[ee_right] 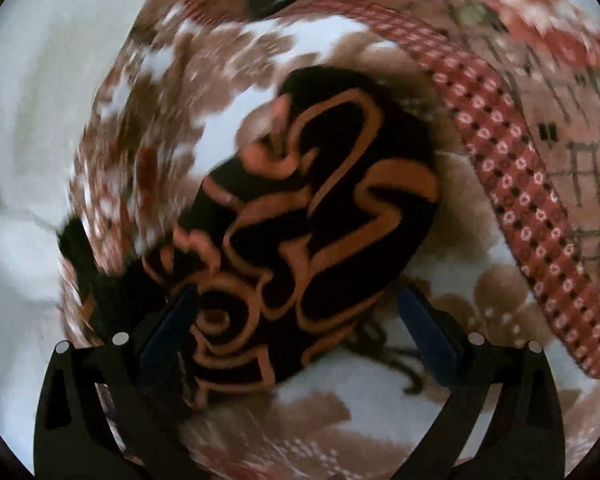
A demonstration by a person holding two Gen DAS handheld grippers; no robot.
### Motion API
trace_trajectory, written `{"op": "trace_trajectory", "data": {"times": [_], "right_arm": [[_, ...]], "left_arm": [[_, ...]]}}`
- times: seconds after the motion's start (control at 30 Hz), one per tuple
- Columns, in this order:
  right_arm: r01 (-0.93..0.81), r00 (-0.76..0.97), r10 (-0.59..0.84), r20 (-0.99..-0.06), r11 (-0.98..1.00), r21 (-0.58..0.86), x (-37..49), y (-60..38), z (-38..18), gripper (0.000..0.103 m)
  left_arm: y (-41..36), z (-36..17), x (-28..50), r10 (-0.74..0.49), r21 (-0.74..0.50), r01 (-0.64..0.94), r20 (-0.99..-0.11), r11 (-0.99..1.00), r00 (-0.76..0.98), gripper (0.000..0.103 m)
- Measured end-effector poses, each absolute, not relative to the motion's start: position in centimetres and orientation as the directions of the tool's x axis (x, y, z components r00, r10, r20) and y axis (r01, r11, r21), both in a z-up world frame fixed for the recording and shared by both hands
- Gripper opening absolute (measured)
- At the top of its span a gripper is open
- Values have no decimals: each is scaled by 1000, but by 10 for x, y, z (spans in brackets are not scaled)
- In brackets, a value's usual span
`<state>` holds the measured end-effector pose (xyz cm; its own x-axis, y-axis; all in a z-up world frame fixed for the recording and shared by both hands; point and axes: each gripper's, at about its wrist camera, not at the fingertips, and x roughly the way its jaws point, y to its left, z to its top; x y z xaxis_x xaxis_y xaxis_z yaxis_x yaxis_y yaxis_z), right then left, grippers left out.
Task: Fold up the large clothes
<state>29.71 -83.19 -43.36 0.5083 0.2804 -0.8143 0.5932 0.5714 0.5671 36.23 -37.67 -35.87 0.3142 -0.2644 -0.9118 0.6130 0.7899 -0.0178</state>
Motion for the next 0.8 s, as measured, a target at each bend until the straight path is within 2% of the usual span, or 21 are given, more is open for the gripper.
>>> {"op": "trace_trajectory", "data": {"times": [0.13, 0.27, 0.33, 0.43, 0.47, 0.63, 0.8], "right_arm": [[604, 562, 362, -743, 433, 669, 300, -854, -451, 98], [648, 562, 359, -745, 369, 666, 297, -870, -466, 97], [651, 562, 358, -746, 364, 666, 299, -874, -470, 89], [670, 555, 345, -757, 354, 653, 296, -880, -474, 47], [668, 560, 347, -752, 348, 658, 292, -883, -476, 24], [632, 542, 356, -761, 424, 649, 292, -880, -466, 11], [580, 566, 318, -761, 503, 641, 300, -870, -418, 9]], "left_arm": [[-383, -363, 364, -281, -47, 594, -909, 803, 307, 97], [-392, -368, 364, -298, -76, 582, -907, 809, 296, 97], [-395, -370, 363, -300, -75, 591, -908, 803, 292, 97], [-401, -371, 358, -315, -78, 624, -907, 777, 278, 97], [-403, -371, 355, -327, -82, 641, -904, 763, 275, 97], [-414, -382, 339, -401, -118, 739, -889, 664, 219, 96], [-431, -403, 307, -361, 22, 842, -897, 539, 254, 96]]}}
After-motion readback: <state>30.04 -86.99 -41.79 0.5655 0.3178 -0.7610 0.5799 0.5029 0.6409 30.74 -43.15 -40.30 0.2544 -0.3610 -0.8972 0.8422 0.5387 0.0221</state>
